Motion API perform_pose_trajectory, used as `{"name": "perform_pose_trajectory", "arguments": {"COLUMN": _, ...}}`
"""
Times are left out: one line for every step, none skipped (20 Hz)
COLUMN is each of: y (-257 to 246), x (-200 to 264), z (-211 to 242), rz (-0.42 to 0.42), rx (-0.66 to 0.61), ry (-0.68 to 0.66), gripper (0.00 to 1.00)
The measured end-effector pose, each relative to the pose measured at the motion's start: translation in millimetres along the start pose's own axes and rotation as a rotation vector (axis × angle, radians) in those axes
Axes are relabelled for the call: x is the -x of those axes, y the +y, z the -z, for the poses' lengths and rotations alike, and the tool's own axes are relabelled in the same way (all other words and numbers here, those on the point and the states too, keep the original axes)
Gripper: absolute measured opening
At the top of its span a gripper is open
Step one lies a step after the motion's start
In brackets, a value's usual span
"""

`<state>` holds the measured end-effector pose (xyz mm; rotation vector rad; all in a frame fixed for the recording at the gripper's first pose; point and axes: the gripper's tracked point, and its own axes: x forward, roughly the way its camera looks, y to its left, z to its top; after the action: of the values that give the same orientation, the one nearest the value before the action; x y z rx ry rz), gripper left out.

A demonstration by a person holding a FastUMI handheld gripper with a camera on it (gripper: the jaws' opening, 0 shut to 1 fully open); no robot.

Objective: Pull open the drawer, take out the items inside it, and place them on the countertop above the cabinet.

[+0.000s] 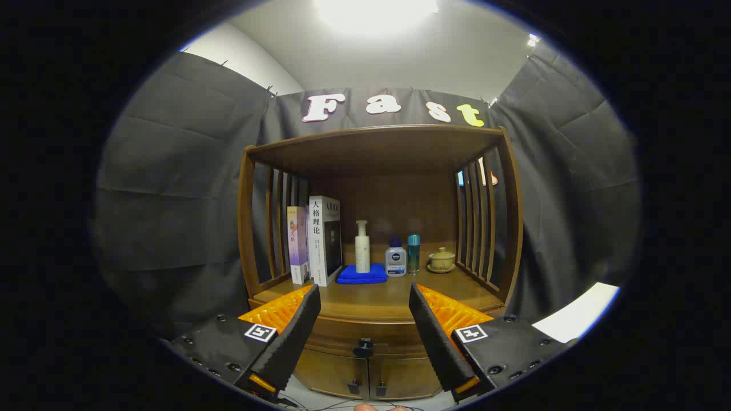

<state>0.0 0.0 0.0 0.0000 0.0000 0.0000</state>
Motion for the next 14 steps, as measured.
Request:
{"name": "perform_pose_trajectory", "arguments": {"y": -2.6, "x": -0.4, "z": 0.9, "rz": 0.003, "rx": 0.000, "ry": 0.000, "gripper": 0.97}}
{"name": "perform_pose_trajectory", "arguments": {"y": -6.3, "x": -0.6, "z": 0.4, "rz": 0.012, "rx": 0.005, "ry": -0.003, "gripper": 0.97}}
{"name": "perform_pose_trajectory", "arguments": {"y": -9.9, "x": -1.7, "z": -0.1, "rz": 0.020, "rx": 0.013, "ry": -0.007, "gripper": 0.97}}
{"name": "perform_pose_trajectory", "arguments": {"y": -14.8, "x": -2.3, "z": -1.5, "rz": 0.035, "rx": 0.021, "ry": -0.010, "gripper": 0.97}}
{"name": "perform_pose_trajectory", "arguments": {"y": -19.2, "x": -2.9, "z": -2.6, "rz": 0.052, "rx": 0.023, "ry": -0.015, "gripper": 0.97}}
{"name": "perform_pose_trajectory", "arguments": {"y": -21.9, "x": -4.2, "z": -3.0, "rz": 0.065, "rx": 0.021, "ry": -0.018, "gripper": 0.97}}
{"name": "perform_pose_trajectory", "arguments": {"y": -21.0, "x": -6.9, "z": -1.7, "rz": 0.067, "rx": 0.022, "ry": -0.016, "gripper": 0.97}}
{"name": "perform_pose_trajectory", "arguments": {"y": -22.3, "x": -9.0, "z": -0.5, "rz": 0.072, "rx": 0.026, "ry": -0.012, "gripper": 0.97}}
{"name": "perform_pose_trajectory", "arguments": {"y": -24.2, "x": -10.8, "z": 1.2, "rz": 0.080, "rx": 0.032, "ry": -0.008, "gripper": 0.97}}
{"name": "perform_pose_trajectory", "arguments": {"y": -24.7, "x": -12.1, "z": 2.8, "rz": 0.085, "rx": 0.037, "ry": -0.004, "gripper": 0.98}}
{"name": "perform_pose_trajectory", "arguments": {"y": -26.2, "x": -13.0, "z": 4.0, "rz": 0.090, "rx": 0.037, "ry": -0.001, "gripper": 0.98}}
{"name": "perform_pose_trajectory", "arguments": {"y": -27.7, "x": -13.4, "z": 4.9, "rz": 0.093, "rx": 0.032, "ry": 0.002, "gripper": 0.98}}
{"name": "perform_pose_trajectory", "arguments": {"y": -29.9, "x": -14.6, "z": 6.1, "rz": 0.096, "rx": 0.023, "ry": 0.002, "gripper": 0.98}}
{"name": "perform_pose_trajectory", "arguments": {"y": -33.7, "x": -14.5, "z": 7.1, "rz": 0.098, "rx": 0.012, "ry": 0.002, "gripper": 0.98}}
